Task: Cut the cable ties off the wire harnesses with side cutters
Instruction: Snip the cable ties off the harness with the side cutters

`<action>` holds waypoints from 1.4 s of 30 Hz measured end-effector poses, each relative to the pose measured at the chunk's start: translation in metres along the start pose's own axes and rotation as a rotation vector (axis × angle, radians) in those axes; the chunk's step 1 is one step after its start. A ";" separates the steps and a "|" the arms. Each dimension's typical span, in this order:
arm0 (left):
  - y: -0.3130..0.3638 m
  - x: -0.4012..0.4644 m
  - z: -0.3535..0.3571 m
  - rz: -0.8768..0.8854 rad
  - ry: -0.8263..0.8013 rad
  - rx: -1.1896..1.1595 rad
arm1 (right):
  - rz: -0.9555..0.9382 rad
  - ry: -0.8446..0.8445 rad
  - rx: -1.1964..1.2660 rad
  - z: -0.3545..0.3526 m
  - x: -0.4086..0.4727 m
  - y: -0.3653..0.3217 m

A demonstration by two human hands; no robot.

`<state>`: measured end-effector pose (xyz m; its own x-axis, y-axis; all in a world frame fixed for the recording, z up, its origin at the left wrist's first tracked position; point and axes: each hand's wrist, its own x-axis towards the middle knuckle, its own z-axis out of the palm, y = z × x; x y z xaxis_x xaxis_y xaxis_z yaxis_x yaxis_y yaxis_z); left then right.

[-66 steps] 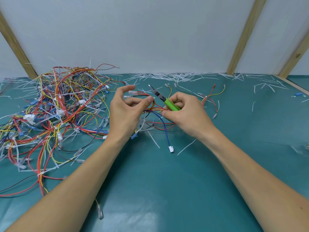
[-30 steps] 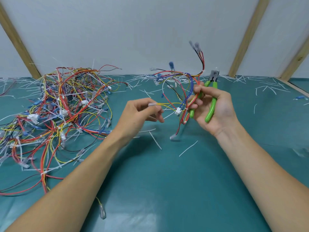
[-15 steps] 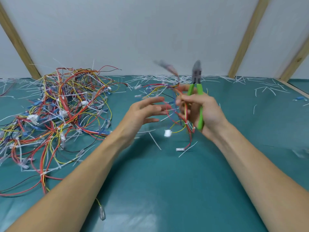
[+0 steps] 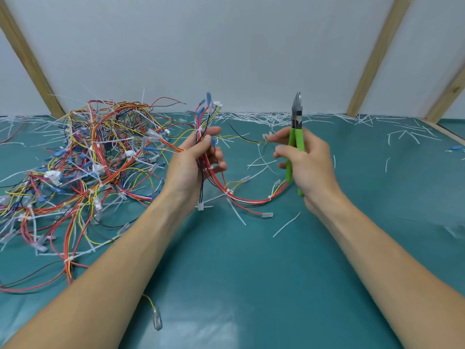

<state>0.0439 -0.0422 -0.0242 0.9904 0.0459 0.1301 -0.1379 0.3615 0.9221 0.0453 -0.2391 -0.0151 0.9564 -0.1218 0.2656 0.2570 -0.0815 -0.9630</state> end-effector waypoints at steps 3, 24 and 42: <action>0.003 -0.003 0.000 -0.004 -0.077 -0.075 | -0.047 0.003 -0.096 -0.004 0.003 0.004; -0.008 0.011 -0.021 0.146 0.601 0.685 | -0.426 0.088 -0.499 -0.003 -0.003 0.012; -0.012 -0.015 0.019 0.270 -0.055 0.587 | -0.497 -0.058 -0.308 0.019 -0.026 0.004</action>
<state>0.0309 -0.0651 -0.0302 0.9212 0.0102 0.3890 -0.3769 -0.2256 0.8984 0.0237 -0.2174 -0.0264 0.7399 0.0582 0.6702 0.6324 -0.3997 -0.6635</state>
